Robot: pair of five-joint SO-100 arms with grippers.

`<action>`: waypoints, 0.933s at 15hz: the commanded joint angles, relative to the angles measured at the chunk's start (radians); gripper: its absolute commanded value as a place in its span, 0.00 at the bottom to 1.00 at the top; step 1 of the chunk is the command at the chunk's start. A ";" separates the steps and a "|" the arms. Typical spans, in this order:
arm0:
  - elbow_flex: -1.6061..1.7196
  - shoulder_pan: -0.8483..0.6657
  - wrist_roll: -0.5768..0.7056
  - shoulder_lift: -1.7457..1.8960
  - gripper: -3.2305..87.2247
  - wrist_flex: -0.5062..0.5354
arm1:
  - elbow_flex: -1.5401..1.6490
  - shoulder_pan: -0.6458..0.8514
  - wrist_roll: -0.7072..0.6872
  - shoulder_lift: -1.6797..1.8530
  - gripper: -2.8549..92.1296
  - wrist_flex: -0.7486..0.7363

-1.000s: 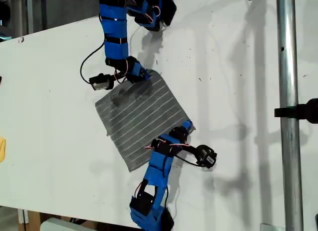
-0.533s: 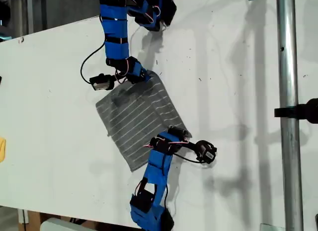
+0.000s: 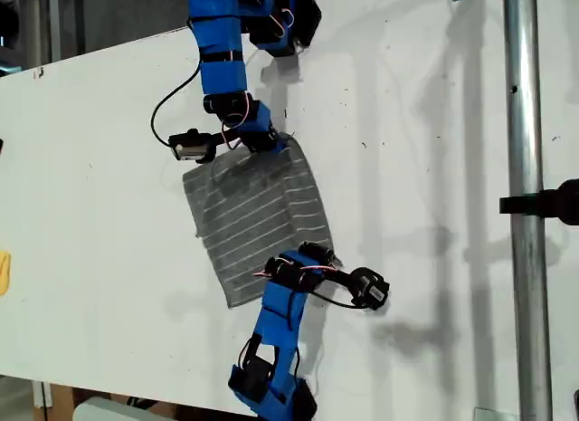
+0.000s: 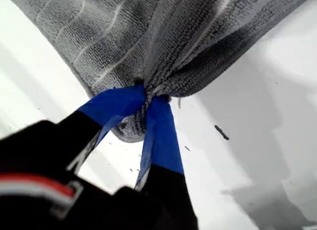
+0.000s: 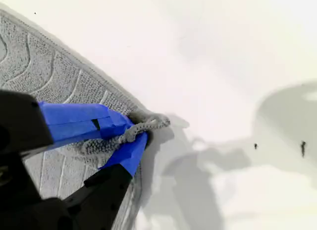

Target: Grasp corners of a towel and fold twice.

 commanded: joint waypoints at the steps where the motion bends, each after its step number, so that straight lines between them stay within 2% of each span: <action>1: -0.003 0.064 -0.026 0.170 0.02 0.084 | 0.003 -0.098 0.067 0.163 0.03 -0.003; 4: 0.020 0.150 -0.114 0.275 0.02 0.092 | 0.018 -0.253 0.152 0.252 0.03 -0.026; 6: 0.060 0.161 -0.138 0.328 0.02 0.095 | -0.008 -0.282 0.161 0.290 0.03 -0.071; 9: 0.118 0.049 -0.037 0.380 0.02 0.092 | -0.003 -0.126 0.055 0.302 0.03 -0.075; 11: 0.141 -0.078 0.089 0.393 0.02 0.091 | -0.005 0.028 -0.051 0.305 0.03 -0.084; 14: 0.179 -0.295 0.304 0.422 0.02 0.091 | -0.009 0.275 -0.245 0.255 0.03 -0.199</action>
